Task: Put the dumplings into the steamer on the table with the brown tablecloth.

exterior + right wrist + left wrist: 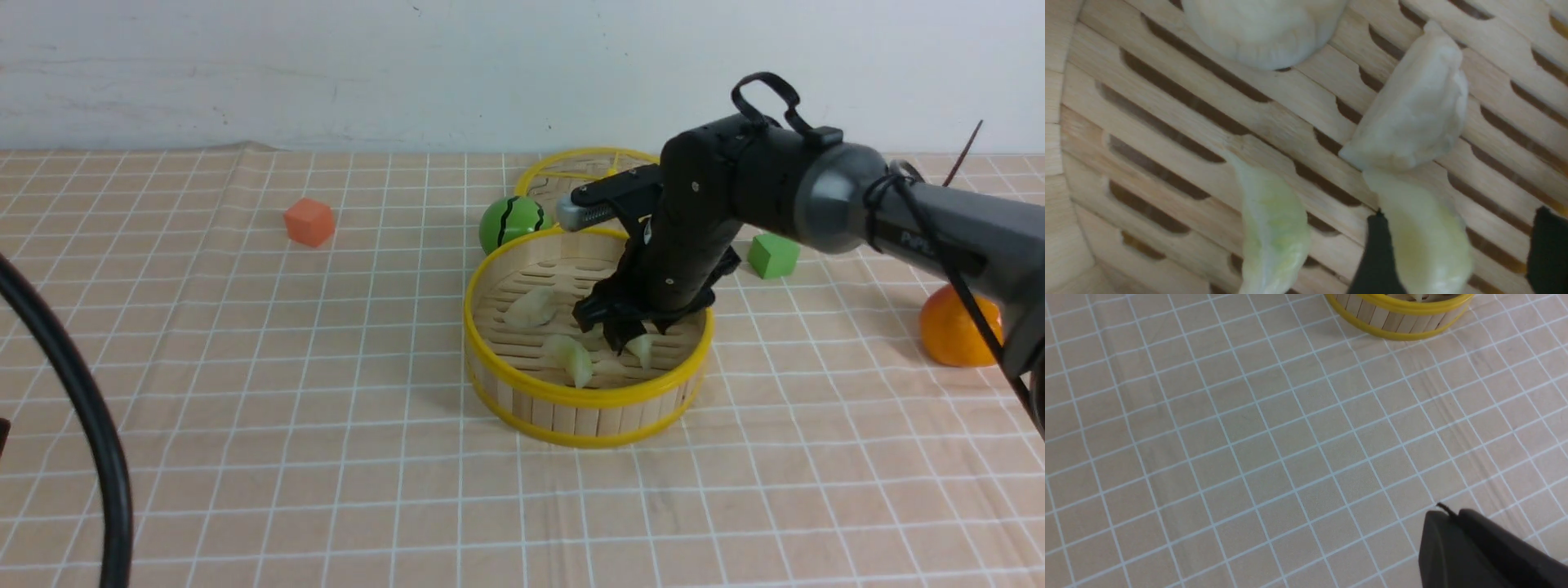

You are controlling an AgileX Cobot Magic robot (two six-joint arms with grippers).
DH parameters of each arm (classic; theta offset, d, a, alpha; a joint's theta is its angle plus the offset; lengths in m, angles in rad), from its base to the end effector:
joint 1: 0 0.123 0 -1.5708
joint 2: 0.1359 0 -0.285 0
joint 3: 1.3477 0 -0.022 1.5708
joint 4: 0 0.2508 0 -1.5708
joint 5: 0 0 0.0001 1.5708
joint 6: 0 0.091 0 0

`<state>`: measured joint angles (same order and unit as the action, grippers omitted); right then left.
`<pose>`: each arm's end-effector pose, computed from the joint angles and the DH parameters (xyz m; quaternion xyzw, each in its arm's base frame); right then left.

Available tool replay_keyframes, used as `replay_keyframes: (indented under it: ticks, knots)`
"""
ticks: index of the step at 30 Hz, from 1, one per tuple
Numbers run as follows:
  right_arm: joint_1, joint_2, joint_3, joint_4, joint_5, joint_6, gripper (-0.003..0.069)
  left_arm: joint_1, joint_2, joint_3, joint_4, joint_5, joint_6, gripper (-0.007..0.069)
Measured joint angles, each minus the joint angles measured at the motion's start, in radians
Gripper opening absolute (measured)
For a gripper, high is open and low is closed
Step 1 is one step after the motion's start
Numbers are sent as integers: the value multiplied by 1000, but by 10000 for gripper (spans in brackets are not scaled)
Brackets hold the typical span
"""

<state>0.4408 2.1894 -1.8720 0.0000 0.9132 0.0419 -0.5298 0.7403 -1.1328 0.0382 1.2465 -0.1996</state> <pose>0.4360 0.2057 0.2120 -0.1936 0.9579 0.0507 0.2059 0.0839 -0.0453 0.4141 0.1498 0.9078 -0.1217 0.3722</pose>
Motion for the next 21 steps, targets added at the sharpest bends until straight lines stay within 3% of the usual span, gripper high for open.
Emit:
replay_keyframes:
  ticks: [2, 7, 14, 15, 17, 19, 21]
  knots:
    - [0, -23, -32, 22, 57, -16, 538, 0, -27, 24, -1, 0, 0, 21]
    - [0, -147, -48, 93, 128, -93, 524, 0, -171, 173, -20, -60, 0, 23]
    - [0, -464, 22, 249, 138, -232, 239, 0, -497, 536, -28, -343, -74, 29]
    - [0, -526, 84, 284, 121, -265, 156, 0, -553, 605, -28, -415, -94, 29]
    - [0, -598, 162, 319, 93, -295, 78, 0, -591, 665, -28, -483, -110, 31]
    - [0, -681, 250, 355, 50, -336, 6, 0, -625, 715, -28, -553, -116, 35]
    - [0, -787, 382, 405, -17, -395, -18, 0, -640, 770, -28, -622, -117, 36]
